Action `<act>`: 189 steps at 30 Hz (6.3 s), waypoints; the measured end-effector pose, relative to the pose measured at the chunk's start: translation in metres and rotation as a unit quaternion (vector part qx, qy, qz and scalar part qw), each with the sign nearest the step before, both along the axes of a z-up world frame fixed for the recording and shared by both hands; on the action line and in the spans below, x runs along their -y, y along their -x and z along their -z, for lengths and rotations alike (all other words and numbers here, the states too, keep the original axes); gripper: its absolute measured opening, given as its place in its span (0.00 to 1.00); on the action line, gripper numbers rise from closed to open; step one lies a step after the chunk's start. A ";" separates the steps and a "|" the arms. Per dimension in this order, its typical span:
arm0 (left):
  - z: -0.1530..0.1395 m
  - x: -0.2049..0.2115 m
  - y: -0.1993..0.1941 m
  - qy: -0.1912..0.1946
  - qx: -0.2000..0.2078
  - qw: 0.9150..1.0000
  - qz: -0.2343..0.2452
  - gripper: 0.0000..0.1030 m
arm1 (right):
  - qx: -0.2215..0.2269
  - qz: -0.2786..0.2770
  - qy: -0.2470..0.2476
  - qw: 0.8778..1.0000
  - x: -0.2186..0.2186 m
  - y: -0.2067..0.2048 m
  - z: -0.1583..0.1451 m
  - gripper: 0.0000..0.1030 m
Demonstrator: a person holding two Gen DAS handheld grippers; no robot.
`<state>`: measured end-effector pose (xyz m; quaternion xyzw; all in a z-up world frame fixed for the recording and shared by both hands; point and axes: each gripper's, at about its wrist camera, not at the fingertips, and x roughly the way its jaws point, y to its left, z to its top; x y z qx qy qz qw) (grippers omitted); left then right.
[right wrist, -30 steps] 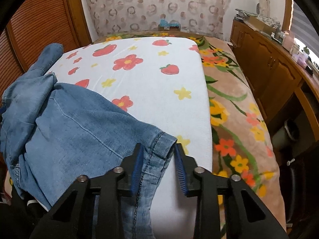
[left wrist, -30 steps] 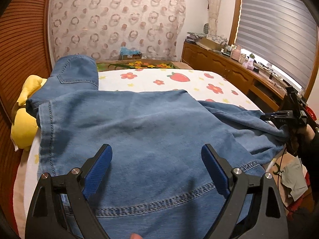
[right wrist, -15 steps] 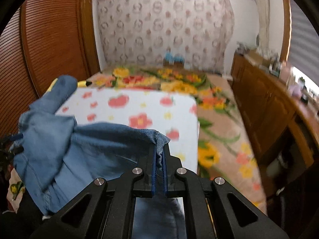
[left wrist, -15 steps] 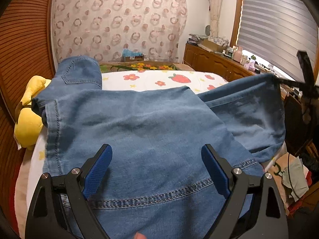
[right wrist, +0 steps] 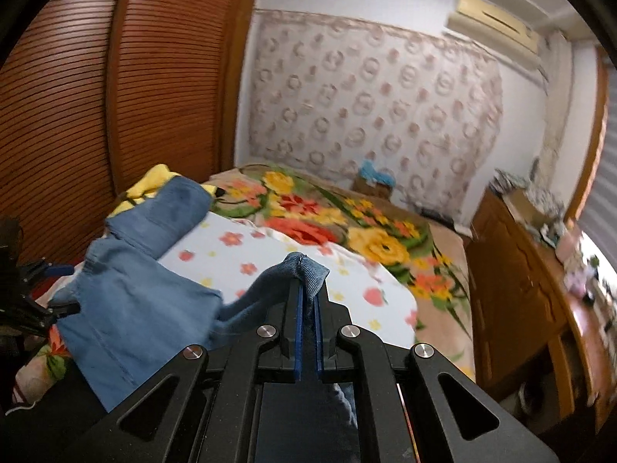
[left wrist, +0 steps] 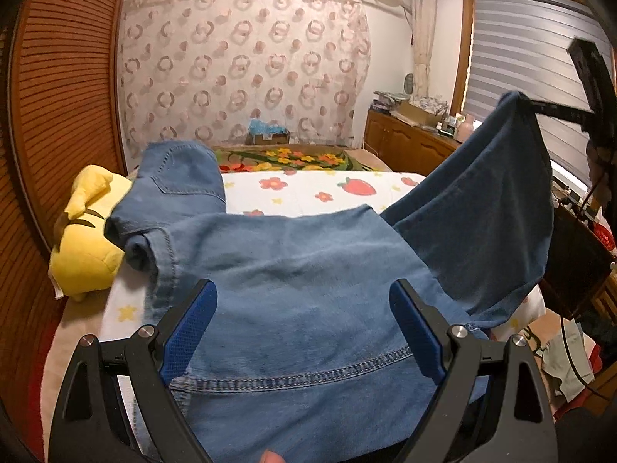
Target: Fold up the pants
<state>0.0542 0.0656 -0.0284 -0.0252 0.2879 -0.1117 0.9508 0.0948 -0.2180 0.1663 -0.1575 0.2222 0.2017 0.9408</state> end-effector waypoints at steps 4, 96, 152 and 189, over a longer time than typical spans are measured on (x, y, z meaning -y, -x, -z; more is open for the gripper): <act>-0.007 -0.006 0.006 -0.005 0.006 1.000 -0.005 0.89 | 0.010 -0.041 0.009 0.999 -0.027 0.004 -0.010 0.04; 0.032 0.155 -0.130 -0.068 -0.125 0.985 0.095 0.02 | -0.164 0.017 -0.052 0.985 0.076 -0.124 0.205 0.37; -0.008 -0.009 0.011 -0.006 -0.044 0.999 -0.030 0.05 | -0.160 0.017 -0.036 0.986 0.068 -0.125 0.209 0.41; 0.059 -0.044 0.022 0.031 -0.117 0.992 -0.045 0.47 | -0.174 -0.199 -0.007 0.964 -0.130 -0.146 0.139 0.43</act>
